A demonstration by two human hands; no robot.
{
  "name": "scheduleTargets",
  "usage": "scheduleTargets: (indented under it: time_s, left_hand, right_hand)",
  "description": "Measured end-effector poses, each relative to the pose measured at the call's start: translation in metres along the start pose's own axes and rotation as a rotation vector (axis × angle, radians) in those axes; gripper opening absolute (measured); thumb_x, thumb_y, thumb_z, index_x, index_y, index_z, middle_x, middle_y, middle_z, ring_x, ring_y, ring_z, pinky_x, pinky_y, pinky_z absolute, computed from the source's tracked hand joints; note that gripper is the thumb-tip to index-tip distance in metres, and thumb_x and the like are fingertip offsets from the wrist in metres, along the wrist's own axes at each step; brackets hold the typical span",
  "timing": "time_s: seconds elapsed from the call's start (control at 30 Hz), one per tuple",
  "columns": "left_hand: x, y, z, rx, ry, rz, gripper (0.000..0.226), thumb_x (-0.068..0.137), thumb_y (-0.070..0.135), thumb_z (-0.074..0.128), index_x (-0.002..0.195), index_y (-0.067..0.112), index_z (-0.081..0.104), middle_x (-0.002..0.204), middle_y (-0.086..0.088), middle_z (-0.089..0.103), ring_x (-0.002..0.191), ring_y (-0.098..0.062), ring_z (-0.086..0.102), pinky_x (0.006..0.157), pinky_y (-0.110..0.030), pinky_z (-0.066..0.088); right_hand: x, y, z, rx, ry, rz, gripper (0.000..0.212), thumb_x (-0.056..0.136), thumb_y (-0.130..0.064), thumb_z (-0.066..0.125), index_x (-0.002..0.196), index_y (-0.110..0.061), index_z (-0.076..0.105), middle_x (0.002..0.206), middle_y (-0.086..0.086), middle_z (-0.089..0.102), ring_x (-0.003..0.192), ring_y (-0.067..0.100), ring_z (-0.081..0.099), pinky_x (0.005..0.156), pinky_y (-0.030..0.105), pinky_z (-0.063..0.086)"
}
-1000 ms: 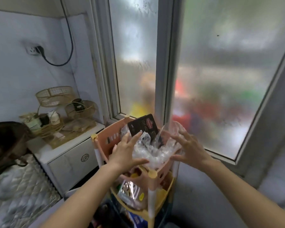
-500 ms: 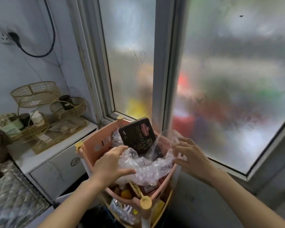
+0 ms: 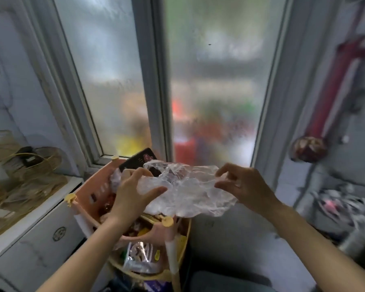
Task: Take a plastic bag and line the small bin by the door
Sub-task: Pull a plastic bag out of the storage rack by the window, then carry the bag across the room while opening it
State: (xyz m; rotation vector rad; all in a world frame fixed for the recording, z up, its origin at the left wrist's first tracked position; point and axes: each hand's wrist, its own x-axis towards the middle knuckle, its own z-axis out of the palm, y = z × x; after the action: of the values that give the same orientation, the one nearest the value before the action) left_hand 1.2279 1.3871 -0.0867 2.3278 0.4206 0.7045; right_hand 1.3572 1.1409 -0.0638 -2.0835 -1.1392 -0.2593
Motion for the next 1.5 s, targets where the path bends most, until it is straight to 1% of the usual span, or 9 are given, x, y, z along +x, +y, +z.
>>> scheduleTargets:
  time_s: [0.3,0.53,0.7,0.77,1.03,1.13,1.23,1.37,1.5]
  left_hand:
    - [-0.094,0.096,0.060,-0.277,-0.257,0.314,0.054,0.056,0.058,0.072,0.095,0.029,0.048,0.094,0.035,0.053,0.087,0.011,0.052,0.068,-0.005,0.035]
    - [-0.186,0.216,0.141,-0.452,-0.492,0.588,0.078,0.050,0.058,0.077,0.112,0.035,0.037,0.103,0.009,0.057,0.086,-0.011,0.057,0.065,-0.009,0.040]
    - [-0.281,0.319,0.190,-0.548,-0.767,0.744,0.101,0.045,0.061,0.080,0.126,0.063,0.020,0.135,0.015,0.020,0.118,-0.003,0.033,0.093,-0.017,0.036]
    - [-0.332,0.366,0.208,-0.603,-0.880,0.850,0.102,0.041,0.071,0.075,0.126,0.068,0.018,0.139,0.020,0.005,0.120,0.007,0.027,0.091,-0.004,0.030]
    - [-0.565,0.532,0.257,-0.781,-1.253,1.029,0.068,0.045,0.059,0.080,0.103,0.067,0.046,0.137,0.020,0.020,0.130,0.002,0.018,0.105,-0.020,0.020]
    - [-0.637,0.581,0.269,-0.839,-1.380,0.980,0.037,0.051,0.049,0.083,0.081,0.056,0.063,0.125,0.009,0.046,0.125,-0.006,0.038,0.104,-0.026,0.032]
    - [-0.696,0.627,0.281,-0.879,-1.507,0.965,0.018,0.059,0.033,0.084,0.062,0.044,0.070,0.096,0.005,0.061,0.106,0.002,0.058,0.086,-0.010,0.042]
    - [-0.760,0.680,0.304,-0.951,-1.601,0.860,0.016,0.062,0.023,0.083,0.061,0.036,0.073,0.091,0.007,0.065,0.093,0.004,0.062,0.079,-0.008,0.042]
    - [-0.820,0.736,0.331,-0.988,-1.715,0.770,0.013,0.065,0.022,0.080,0.065,0.033,0.074,0.100,0.002,0.067,0.099,-0.006,0.061,0.086,-0.021,0.041]
  right_hand:
    - [-0.182,-0.041,-0.078,-0.075,0.129,0.390,0.021,0.079,-0.028,0.070,0.098,-0.035,0.067,0.077,-0.011,0.065,0.076,0.002,0.061,0.069,0.015,0.047]
    - [-0.347,-0.075,-0.167,-0.205,0.356,0.657,0.011,0.075,-0.026,0.074,0.086,-0.026,0.073,0.084,-0.007,0.070,0.081,0.000,0.063,0.071,0.017,0.050]
    - [-0.470,-0.115,-0.225,-0.260,0.586,0.819,0.010,0.072,-0.018,0.076,0.075,-0.027,0.072,0.078,-0.008,0.068,0.076,0.005,0.064,0.071,0.025,0.052]
    - [-0.520,-0.135,-0.249,-0.310,0.667,0.872,0.007,0.072,-0.013,0.076,0.072,-0.020,0.073,0.074,-0.007,0.068,0.074,0.007,0.063,0.069,0.027,0.051]
    - [-0.715,-0.209,-0.346,-0.330,1.006,1.046,0.008,0.074,-0.010,0.074,0.073,-0.017,0.071,0.076,0.002,0.072,0.077,0.014,0.068,0.077,0.030,0.057]
    - [-0.775,-0.232,-0.377,-0.400,1.108,1.080,0.005,0.075,-0.015,0.074,0.074,-0.017,0.070,0.074,0.002,0.072,0.075,0.010,0.068,0.075,0.026,0.056]
    - [-0.829,-0.252,-0.401,-0.458,1.197,1.121,0.009,0.072,-0.019,0.077,0.077,-0.018,0.070,0.076,0.001,0.071,0.076,0.011,0.066,0.075,0.028,0.055]
    - [-0.902,-0.277,-0.422,-0.719,1.396,1.186,0.043,0.063,-0.049,0.074,0.102,-0.036,0.061,0.100,-0.018,0.061,0.092,-0.001,0.056,0.075,0.006,0.042]
    - [-0.978,-0.289,-0.435,-0.757,1.704,1.317,0.063,0.056,-0.062,0.067,0.114,-0.042,0.049,0.113,-0.014,0.051,0.102,0.000,0.052,0.080,0.020,0.044]
